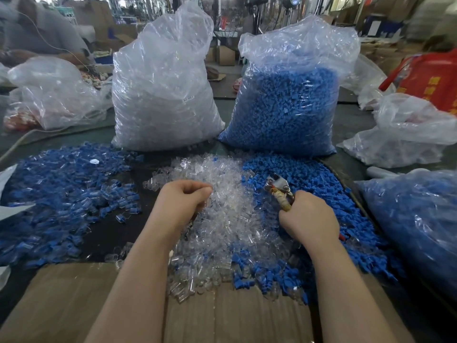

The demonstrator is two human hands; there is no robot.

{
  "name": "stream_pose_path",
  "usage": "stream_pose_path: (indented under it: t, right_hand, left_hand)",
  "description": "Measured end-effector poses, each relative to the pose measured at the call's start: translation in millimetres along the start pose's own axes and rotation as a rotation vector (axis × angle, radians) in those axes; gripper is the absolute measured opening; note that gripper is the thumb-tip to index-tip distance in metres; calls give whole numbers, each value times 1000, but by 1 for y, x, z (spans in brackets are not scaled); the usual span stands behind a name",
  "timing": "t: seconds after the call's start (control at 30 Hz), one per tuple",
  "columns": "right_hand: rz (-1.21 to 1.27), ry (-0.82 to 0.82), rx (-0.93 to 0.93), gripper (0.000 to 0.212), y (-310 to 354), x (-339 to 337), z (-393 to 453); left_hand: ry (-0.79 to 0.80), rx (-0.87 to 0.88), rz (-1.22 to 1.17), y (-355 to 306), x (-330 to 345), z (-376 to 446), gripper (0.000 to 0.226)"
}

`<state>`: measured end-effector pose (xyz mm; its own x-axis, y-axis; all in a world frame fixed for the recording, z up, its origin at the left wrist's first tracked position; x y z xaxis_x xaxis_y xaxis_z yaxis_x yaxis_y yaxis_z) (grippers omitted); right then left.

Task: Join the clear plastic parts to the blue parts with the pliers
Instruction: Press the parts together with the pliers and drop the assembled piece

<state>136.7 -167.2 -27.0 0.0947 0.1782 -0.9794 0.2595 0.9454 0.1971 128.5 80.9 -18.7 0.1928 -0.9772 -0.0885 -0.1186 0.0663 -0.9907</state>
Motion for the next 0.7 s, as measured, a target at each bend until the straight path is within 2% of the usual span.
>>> stream_pose_path:
  t: [0.13,0.3,0.47,0.57,0.7]
  right_hand:
    - [106,-82,-12,22,0,-3,2]
    - [299,-110,-24,14,3,-8,5]
    - [585,-90,-81,5,10,-14,5]
    - [711,-99,-131,8,14,-16,3]
    - [806,-135,-199,10,21,-20,-3]
  left_hand:
    - [89,-59,-167,-5,11,-2,5]
    - [193,-149,-349,-9,19,-8,18]
    - [131,-106,-373,-12,20,-8,25]
    - [75,-56,-354,-15,23,-9,33]
    - [-9,-16,-415,-17,29,-11,26]
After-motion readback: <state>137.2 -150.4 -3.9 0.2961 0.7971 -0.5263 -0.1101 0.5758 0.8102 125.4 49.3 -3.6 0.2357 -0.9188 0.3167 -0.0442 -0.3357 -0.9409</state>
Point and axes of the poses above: each hand's wrist, its own z-axis towards the middle knuckle, its own x-axis out of the palm, y = z × x, the point moved 4 cm from there along z, towards the middle knuckle, and after that the axes turned 8 degrees about -z, right-handed, at the moved point
